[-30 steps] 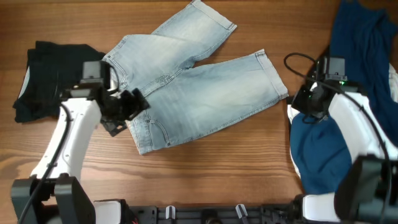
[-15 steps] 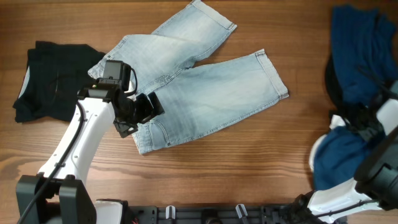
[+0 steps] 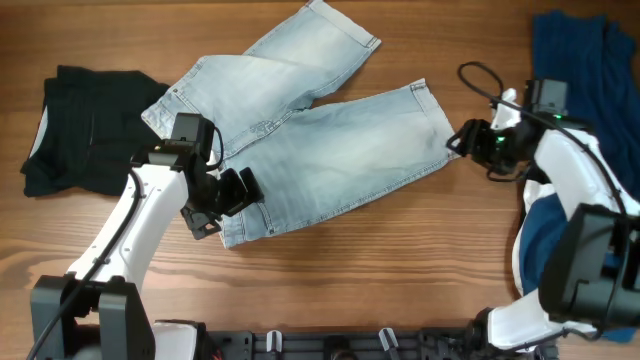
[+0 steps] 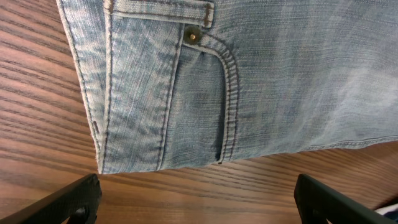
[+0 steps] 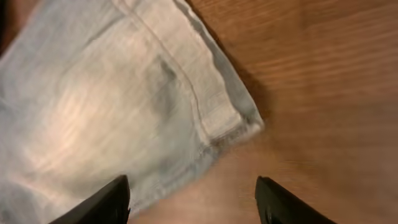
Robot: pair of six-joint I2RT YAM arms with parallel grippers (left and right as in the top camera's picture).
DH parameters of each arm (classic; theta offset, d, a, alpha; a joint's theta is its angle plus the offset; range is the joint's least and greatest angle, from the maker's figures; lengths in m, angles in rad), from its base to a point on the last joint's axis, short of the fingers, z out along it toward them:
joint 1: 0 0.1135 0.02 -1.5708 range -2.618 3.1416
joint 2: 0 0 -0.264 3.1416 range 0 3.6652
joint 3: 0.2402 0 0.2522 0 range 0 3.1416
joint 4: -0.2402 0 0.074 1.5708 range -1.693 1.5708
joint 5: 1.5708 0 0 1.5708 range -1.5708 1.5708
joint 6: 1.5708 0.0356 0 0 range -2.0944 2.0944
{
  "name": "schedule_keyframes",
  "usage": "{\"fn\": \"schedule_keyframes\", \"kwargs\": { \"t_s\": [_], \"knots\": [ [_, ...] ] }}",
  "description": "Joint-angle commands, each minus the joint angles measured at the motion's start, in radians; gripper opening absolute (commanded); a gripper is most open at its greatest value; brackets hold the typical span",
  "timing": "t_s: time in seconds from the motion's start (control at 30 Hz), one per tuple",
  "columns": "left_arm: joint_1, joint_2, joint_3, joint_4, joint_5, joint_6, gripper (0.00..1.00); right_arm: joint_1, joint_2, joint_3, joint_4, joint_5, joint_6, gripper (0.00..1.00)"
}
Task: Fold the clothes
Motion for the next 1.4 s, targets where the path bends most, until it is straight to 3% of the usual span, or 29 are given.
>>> {"fn": "schedule_keyframes", "kwargs": {
  "t_s": [0.0, 0.13, 0.17, 0.27, 0.37, 0.53, 0.73, 0.83, 0.93, 1.13, 1.23, 1.3, 1.37],
  "knots": [
    [-0.005, 0.007, -0.006, 0.002, 0.008, 0.005, 1.0, 0.042, 0.084, -0.014, 0.031, 0.093, 0.14, 0.65],
    [-0.005, 0.007, -0.006, -0.006, 0.009, 0.005, 1.0, 0.05, 0.174, -0.014, 0.082, 0.118, 0.261, 0.64],
    [-0.005, 0.007, -0.006, -0.011, 0.009, 0.005, 1.0, 0.05, 0.192, -0.014, 0.099, 0.118, 0.29, 0.58],
    [-0.005, 0.007, -0.006, -0.017, 0.009, 0.005, 1.0, 0.049, 0.206, -0.014, 0.13, 0.114, 0.306, 0.04],
    [-0.005, 0.007, -0.006, -0.016, 0.009, 0.005, 1.0, 0.018, 0.178, -0.013, 0.027, 0.242, 0.322, 0.04],
    [-0.005, 0.007, -0.006, -0.023, 0.01, 0.005, 1.0, -0.066, -0.013, -0.014, -0.222, 0.481, 0.417, 0.04],
    [-0.005, 0.007, -0.006, -0.139, 0.093, -0.004, 1.0, -0.064, -0.05, -0.014, -0.247, 0.427, 0.33, 0.04],
    [-0.042, 0.007, -0.032, -0.163, 0.206, -0.265, 1.0, -0.064, -0.05, -0.014, -0.244, 0.428, 0.328, 0.04],
    [-0.175, 0.007, -0.101, -0.035, 0.207, -0.451, 1.0, -0.064, -0.05, -0.014, -0.24, 0.428, 0.318, 0.04],
    [-0.338, 0.007, -0.146, 0.072, -0.009, -0.85, 0.99, -0.064, -0.05, -0.014, -0.24, 0.428, 0.275, 0.04],
    [-0.373, 0.007, -0.148, 0.09, -0.093, -0.927, 0.95, -0.064, -0.05, -0.014, -0.24, 0.428, 0.275, 0.04],
    [-0.378, 0.007, -0.148, 0.101, -0.154, -1.014, 0.86, -0.064, -0.05, -0.014, -0.241, 0.428, 0.275, 0.04],
    [-0.378, 0.007, -0.15, 0.111, -0.198, -1.032, 0.89, -0.064, -0.05, -0.014, -0.242, 0.428, 0.266, 0.04]
  ]
}}
